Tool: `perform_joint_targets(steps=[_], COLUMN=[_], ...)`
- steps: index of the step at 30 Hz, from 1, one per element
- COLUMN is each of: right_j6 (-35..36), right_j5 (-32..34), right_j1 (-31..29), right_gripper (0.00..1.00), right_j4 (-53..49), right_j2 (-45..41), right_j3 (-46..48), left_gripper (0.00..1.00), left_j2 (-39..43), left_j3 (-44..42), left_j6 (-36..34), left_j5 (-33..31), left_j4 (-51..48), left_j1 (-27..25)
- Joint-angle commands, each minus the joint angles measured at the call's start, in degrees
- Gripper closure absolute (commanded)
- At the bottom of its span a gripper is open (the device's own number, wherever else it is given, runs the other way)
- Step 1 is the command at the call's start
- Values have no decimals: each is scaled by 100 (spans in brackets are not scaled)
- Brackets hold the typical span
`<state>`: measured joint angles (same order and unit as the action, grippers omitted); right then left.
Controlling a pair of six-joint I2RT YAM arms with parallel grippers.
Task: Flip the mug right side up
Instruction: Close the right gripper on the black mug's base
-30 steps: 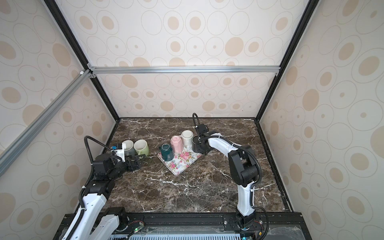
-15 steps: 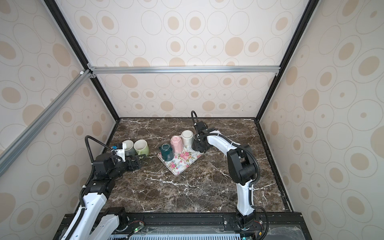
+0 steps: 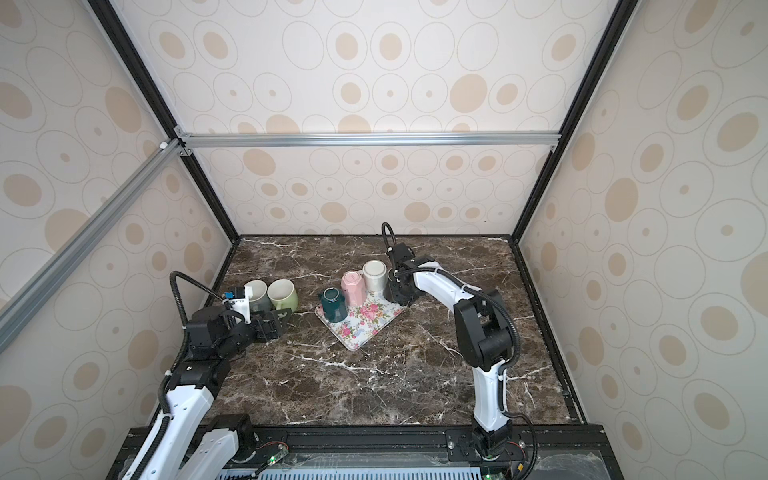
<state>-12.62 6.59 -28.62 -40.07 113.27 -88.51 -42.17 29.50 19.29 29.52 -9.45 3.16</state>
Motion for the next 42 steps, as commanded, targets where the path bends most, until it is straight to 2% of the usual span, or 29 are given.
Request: perform_joint_targets(steps=[1, 8, 10, 12, 13, 18, 24, 42], right_j6=[-181, -396, -463, -558, -594, -650, -603, -524], right_j5=[107, 219, 125, -78, -133, -209, 14, 252], right_j1=[-202, -541, -592, -592, -597, -600, -596, -598], right_gripper=[84, 82, 76, 64, 63, 67, 73, 75], right_j4=[-132, -166, -142, -52, -23, 27, -249, -738], right_j2=[-339, -463, -506, -541, -543, -539, -438, 86], right_j3=[258, 483, 515, 553, 546, 465, 195, -417], left_gripper=[2, 1, 2, 2, 2, 2, 1, 2], left_j2=[29, 29, 36, 39, 35, 43, 42, 60], left_j3=[9, 8, 9, 11, 6, 5, -11, -8], left_j6=[-8, -6, -4, 1, -2, 5, 8, 15], left_j5=[79, 74, 74, 73, 77, 72, 124, 151], left_j4=[115, 119, 119, 123, 123, 121, 147, 172], left_j1=[0, 1, 1, 0, 1, -4, 1, 1])
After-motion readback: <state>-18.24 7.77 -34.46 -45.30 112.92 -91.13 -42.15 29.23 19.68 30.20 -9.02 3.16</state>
